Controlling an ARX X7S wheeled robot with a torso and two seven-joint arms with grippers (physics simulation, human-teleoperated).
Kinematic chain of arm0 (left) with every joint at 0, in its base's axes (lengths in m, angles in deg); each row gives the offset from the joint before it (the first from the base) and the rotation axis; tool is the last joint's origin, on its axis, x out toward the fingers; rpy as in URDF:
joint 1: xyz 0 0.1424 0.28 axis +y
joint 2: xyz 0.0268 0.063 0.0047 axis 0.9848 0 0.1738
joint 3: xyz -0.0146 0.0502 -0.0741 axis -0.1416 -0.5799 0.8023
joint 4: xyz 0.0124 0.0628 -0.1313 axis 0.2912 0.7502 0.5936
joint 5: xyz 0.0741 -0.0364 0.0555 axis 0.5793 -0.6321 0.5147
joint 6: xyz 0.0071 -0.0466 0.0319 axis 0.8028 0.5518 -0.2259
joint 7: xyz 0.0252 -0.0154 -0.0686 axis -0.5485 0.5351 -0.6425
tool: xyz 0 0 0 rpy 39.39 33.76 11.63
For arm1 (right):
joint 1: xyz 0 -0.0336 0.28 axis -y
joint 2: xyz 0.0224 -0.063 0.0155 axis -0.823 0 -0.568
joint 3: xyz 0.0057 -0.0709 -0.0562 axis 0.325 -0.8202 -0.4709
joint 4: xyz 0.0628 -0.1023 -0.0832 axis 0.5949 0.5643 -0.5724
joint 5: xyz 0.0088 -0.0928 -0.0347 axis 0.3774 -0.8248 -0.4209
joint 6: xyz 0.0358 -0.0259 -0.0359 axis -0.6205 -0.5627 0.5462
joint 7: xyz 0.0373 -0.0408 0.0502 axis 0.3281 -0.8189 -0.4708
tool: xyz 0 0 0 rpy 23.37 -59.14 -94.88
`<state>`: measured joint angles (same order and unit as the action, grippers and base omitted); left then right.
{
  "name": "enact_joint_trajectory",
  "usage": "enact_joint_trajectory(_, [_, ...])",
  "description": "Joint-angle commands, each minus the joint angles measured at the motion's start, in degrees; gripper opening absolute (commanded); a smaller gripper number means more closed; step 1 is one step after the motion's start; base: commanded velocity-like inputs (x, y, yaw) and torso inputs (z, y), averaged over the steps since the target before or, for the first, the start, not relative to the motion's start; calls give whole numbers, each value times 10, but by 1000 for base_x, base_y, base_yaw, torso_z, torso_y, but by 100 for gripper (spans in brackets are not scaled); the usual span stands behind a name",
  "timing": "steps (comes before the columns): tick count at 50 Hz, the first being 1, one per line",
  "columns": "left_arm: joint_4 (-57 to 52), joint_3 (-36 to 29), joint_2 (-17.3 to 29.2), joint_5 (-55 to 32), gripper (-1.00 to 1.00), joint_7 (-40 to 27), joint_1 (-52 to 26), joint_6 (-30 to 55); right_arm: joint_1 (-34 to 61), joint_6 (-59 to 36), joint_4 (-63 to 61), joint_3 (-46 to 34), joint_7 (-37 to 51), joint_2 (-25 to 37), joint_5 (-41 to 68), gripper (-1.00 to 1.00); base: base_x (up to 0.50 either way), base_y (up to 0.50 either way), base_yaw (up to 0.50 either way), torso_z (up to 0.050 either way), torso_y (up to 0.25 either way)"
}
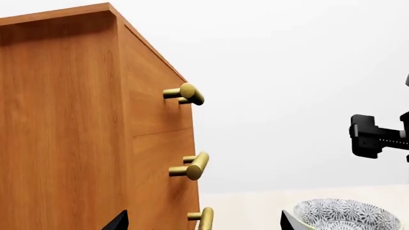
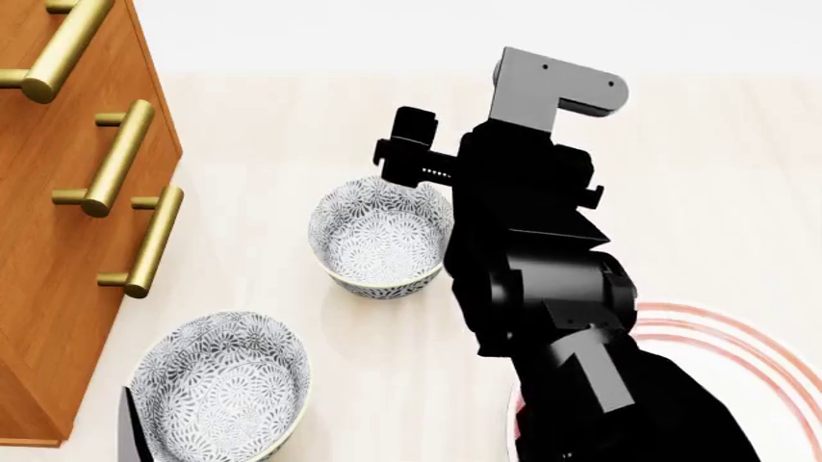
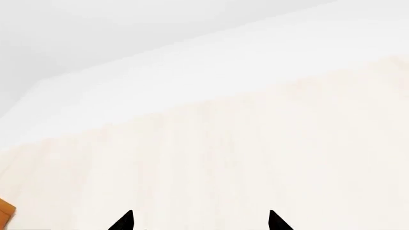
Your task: Pick up the bowl and put it in the front on the plate.
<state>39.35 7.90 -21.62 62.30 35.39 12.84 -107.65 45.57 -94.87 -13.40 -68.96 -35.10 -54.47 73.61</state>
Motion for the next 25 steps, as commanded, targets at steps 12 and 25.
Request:
enact_joint_trajectory(12, [4,-2,-1,-5,100,4,-3,11,-37,13,-70,-15,37,22,47,100,0,0,0,0,0])
enact_joint_trajectory(25, [7,-6,2,-7,100,2,-4,10,-53,6,-110,-17,51,38,50,100,0,0,0,0,0])
